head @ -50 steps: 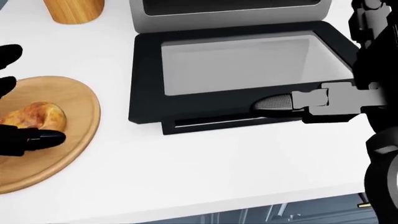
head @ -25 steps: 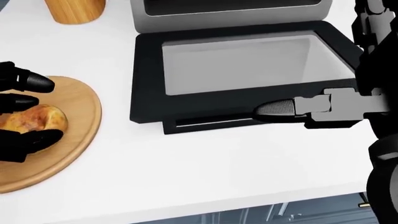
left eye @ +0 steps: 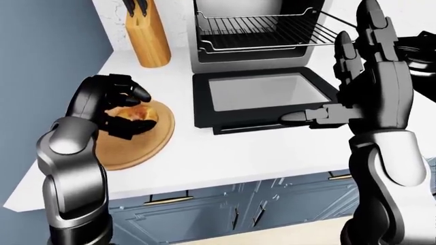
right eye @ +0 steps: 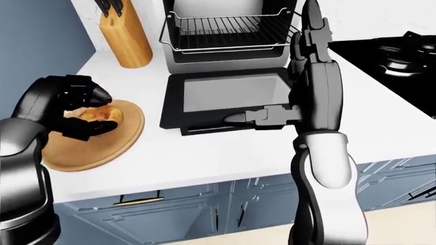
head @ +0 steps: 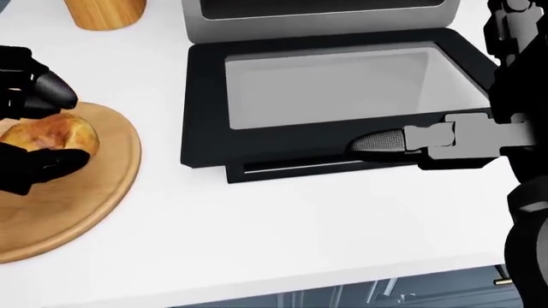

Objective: Place the bread on the top rack of the toaster oven.

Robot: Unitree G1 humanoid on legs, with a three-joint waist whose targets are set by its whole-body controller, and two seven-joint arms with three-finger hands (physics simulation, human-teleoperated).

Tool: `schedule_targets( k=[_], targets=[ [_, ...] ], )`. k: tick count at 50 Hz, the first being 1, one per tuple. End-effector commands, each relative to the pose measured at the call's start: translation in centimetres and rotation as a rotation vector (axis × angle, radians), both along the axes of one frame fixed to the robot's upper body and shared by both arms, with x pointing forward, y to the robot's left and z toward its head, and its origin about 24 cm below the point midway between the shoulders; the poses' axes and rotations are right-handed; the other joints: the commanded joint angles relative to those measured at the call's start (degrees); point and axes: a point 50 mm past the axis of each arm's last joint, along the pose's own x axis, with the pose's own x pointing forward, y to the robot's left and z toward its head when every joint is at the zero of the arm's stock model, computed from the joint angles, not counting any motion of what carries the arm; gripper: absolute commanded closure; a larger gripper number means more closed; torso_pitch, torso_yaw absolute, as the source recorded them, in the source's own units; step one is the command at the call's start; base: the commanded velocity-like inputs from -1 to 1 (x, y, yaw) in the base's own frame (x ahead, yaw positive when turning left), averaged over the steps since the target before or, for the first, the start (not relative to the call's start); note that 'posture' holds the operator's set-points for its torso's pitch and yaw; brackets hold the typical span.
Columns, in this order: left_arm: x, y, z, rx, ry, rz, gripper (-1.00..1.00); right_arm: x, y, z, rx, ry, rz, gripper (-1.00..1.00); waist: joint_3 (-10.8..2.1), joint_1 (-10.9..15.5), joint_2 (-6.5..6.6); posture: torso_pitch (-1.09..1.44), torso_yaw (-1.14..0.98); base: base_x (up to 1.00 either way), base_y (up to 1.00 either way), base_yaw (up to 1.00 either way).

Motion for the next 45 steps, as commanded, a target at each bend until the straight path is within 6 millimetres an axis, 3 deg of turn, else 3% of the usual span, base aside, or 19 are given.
schedule_targets(
  k=[1,14,27,45],
  targets=[
    [-0.3,-0.1,2.0,0.033,-0.086,0.0,0.51,-0.5,0.1,1.0,-0.008,-0.072,-0.001,-1.0,-1.26,-0.02,0.18,0.0,0.0,0.0,0.0,0.0],
    [1.1,-1.6,6.3,0.049,-0.155,-0.062,0.69,-0.6,0.0,1.2,-0.01,-0.075,-0.005,-1.0,-1.07,0.02,-0.05,0.0,0.0,0.0,0.0,0.0],
    [2.2,-3.5,10.8,0.055,-0.233,-0.128,1.0,-1.0,-0.2,1.0,-0.006,-0.076,-0.007,-1.0,-0.77,0.1,-0.44,0.0,0.0,0.0,0.0,0.0],
    [3.0,-4.9,14.5,0.063,-0.293,-0.174,1.0,-0.9,-0.2,1.5,-0.009,-0.082,-0.009,-1.0,-0.5,0.09,-0.79,0.0,0.0,0.0,0.0,0.0]
  ],
)
